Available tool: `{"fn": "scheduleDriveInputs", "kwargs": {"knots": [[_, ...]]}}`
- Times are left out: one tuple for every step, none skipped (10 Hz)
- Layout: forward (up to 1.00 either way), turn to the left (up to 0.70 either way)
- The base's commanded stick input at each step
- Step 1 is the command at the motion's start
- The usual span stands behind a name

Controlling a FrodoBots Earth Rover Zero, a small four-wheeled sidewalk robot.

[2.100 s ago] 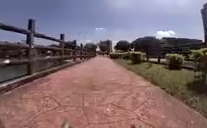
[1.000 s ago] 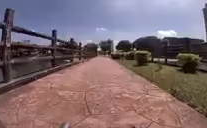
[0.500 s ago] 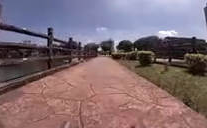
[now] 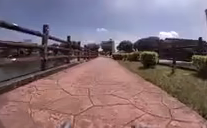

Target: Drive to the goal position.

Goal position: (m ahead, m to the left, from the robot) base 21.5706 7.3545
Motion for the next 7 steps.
{"fn": "scheduleDriveInputs", "kwargs": {"knots": [[0.70,0.00],[0.70,0.00],[0.70,0.00],[0.70,0.00],[0.70,0.00],[0.70,0.00],[0.70,0.00]]}}
